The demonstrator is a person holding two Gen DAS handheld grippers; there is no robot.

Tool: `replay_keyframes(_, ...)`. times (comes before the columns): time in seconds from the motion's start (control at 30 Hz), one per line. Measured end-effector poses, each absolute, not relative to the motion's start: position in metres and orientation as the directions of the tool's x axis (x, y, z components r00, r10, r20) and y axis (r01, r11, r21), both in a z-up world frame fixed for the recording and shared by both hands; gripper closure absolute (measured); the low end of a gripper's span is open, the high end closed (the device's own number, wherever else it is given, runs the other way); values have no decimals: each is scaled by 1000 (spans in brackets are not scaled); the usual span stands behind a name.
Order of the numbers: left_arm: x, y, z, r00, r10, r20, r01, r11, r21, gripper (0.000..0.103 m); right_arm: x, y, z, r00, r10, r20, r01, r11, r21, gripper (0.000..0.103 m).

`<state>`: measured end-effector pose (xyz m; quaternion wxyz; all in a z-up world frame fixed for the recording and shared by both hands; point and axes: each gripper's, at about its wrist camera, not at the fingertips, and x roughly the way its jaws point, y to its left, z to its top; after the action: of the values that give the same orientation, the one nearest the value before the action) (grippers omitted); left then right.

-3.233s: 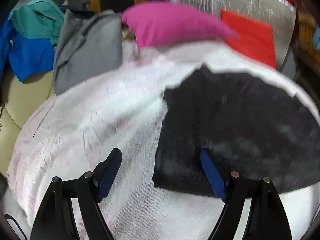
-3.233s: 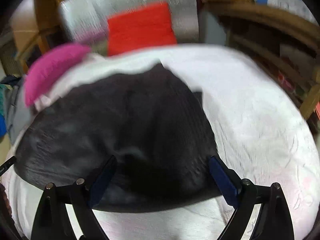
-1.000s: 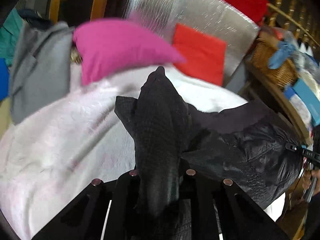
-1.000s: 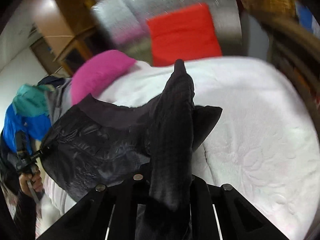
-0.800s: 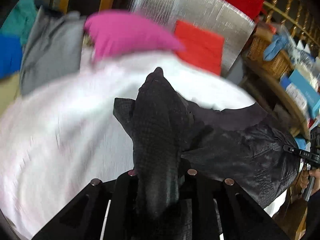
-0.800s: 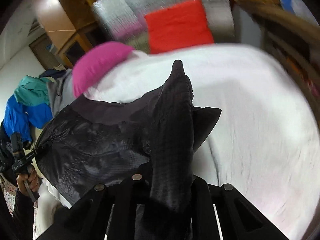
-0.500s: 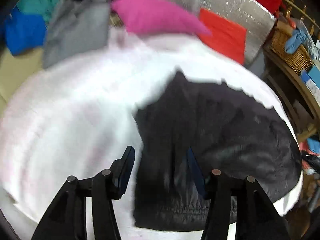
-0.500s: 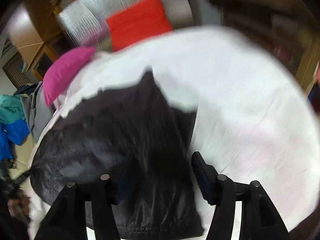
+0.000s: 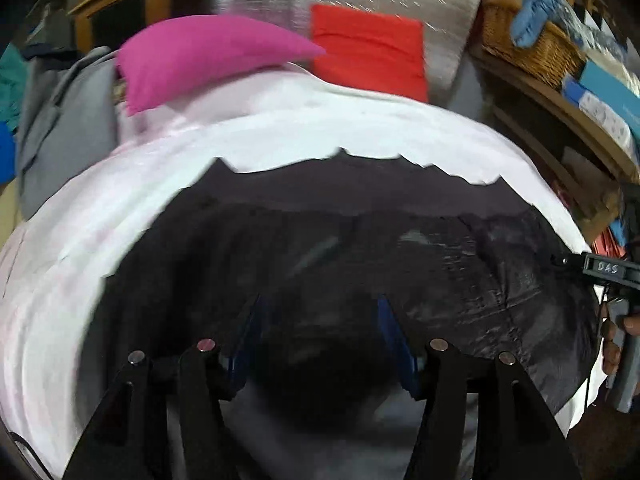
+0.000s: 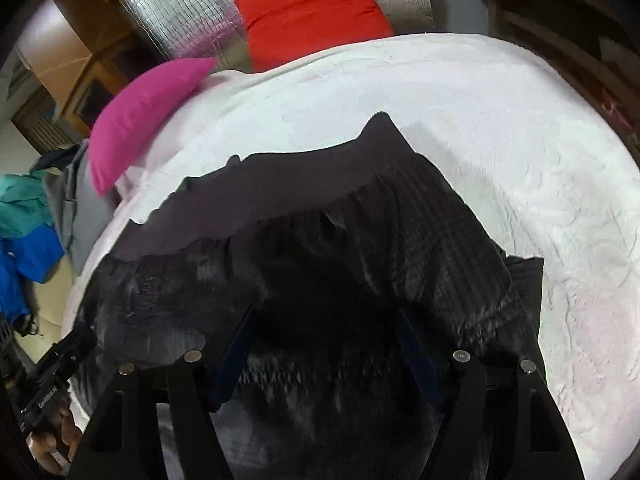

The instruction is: Fold large clothes

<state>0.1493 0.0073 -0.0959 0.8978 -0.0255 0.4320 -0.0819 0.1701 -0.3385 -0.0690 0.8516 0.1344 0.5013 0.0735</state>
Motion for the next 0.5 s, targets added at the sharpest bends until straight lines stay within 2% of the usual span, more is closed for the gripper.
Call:
replay_keyframes(0.07, 155, -2, -93, 617, -195, -762, 151, 980, -128, 43, 172, -324, -59, 502, 286, -816, -39, 950, 310, 29)
replay_keyframes(0.17, 173, -21, -97, 623, -159, -766, 145, 986, -86, 43, 180, -295, -56, 522, 225, -823, -78, 973, 216, 28)
replay_keyframes(0.27, 196, -34, -120, 563, -92, -821, 128, 992, -23, 42, 200, -273, -87, 463, 131, -877, -90, 991, 101, 25)
replay_keyframes(0.33, 203, -29, -133, 542, -73, -837, 90, 996, -29, 40, 204, -267, -96, 478, 91, -874, -98, 994, 50, 24)
replay_keyframes(0.5, 191, -14, -117, 547, -115, -829, 72, 993, -90, 40, 195, -266, -77, 515, 110, -850, -84, 993, 77, 24)
